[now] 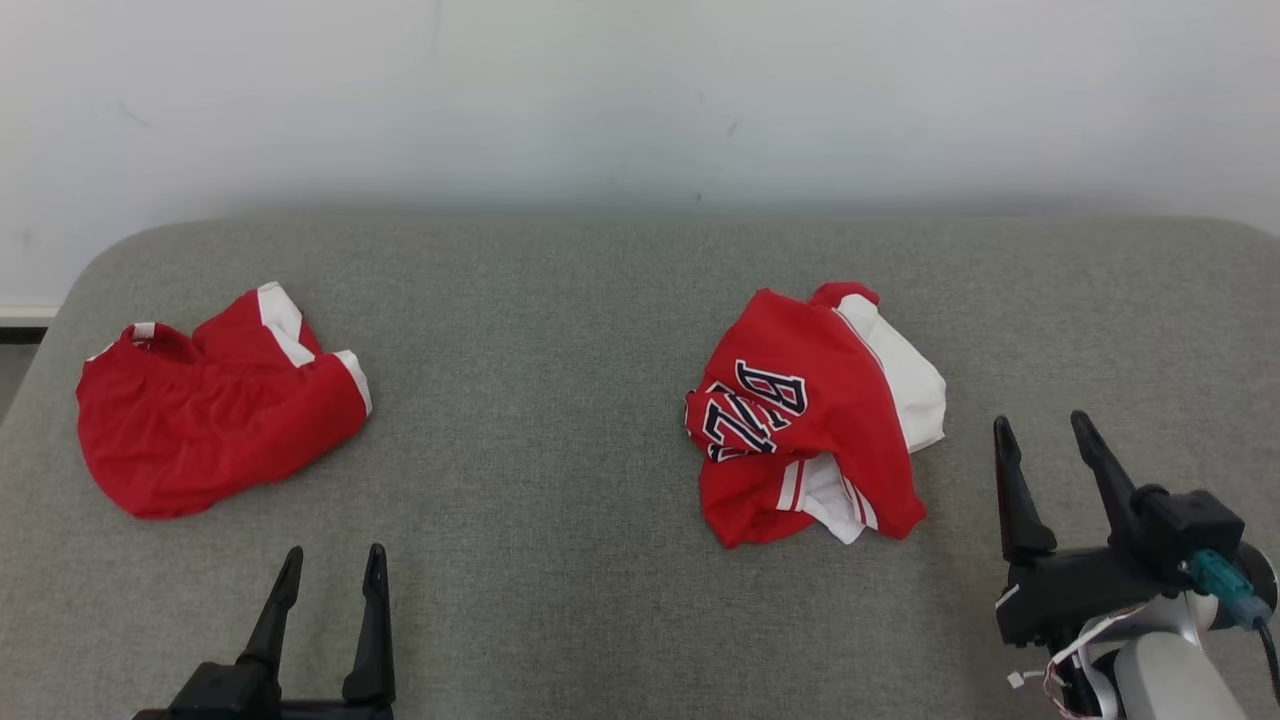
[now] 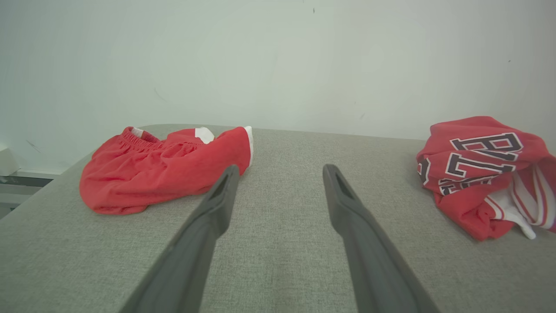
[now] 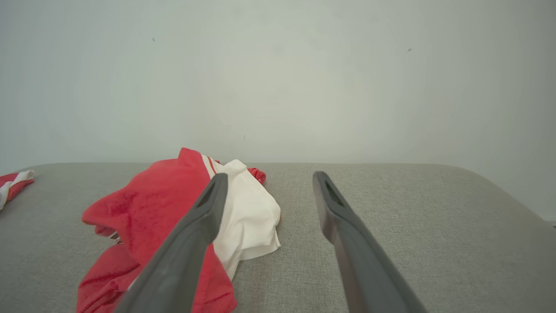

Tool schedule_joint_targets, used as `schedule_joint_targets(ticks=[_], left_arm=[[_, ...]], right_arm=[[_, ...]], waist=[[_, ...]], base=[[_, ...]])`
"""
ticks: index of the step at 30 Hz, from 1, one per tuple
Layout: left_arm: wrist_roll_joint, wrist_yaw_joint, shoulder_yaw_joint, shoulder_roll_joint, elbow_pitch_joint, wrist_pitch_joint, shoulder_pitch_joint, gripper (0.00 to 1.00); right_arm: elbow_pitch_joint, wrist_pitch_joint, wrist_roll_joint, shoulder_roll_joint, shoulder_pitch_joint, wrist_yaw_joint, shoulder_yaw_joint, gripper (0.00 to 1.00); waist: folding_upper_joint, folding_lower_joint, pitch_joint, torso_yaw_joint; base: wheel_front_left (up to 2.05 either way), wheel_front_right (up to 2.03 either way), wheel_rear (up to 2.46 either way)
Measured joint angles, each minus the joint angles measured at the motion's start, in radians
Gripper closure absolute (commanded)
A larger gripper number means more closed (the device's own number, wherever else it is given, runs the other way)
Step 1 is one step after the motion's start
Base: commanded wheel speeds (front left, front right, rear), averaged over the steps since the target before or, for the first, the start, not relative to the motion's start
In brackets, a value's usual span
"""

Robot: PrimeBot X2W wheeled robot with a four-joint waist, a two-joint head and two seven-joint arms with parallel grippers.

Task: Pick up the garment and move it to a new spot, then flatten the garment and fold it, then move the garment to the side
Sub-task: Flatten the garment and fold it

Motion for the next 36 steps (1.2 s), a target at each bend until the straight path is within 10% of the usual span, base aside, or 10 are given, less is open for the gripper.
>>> schedule_joint_targets(ticks=[24, 25, 27, 36], left_arm=[[-0.011, -0.002, -0.043, -0.007, 0.024, 0.000, -0.119, 0.00], [-0.012, -0.002, -0.043, -0.007, 0.024, 0.000, -0.119, 0.00], [-0.012, -0.002, -0.043, -0.007, 0.024, 0.000, -0.119, 0.00], [-0.012, -0.002, -0.026, -0.007, 0.035, 0.000, -0.105, 0.00]], right_arm=[[0.612, -0.019, 0.072, -0.086, -0.348, 0.000, 0.060, 0.00], [0.626, -0.019, 0.078, -0.086, -0.352, 0.000, 0.063, 0.65], [0.636, -0.021, 0.086, -0.085, -0.362, 0.000, 0.069, 1.00], [0.581, -0.025, 0.126, -0.127, -0.360, 0.000, 0.038, 1.00]], waist=[[0.0001, 0.0002, 0.149, 0.155], [0.0001, 0.0002, 0.151, 0.159], [0.0001, 0.0001, 0.154, 0.165], [0.0001, 0.0000, 0.122, 0.152]], base=[[0.00, 0.00, 0.00], [0.00, 0.00, 0.00], [0.00, 0.00, 0.00], [0.00, 0.00, 0.00]])
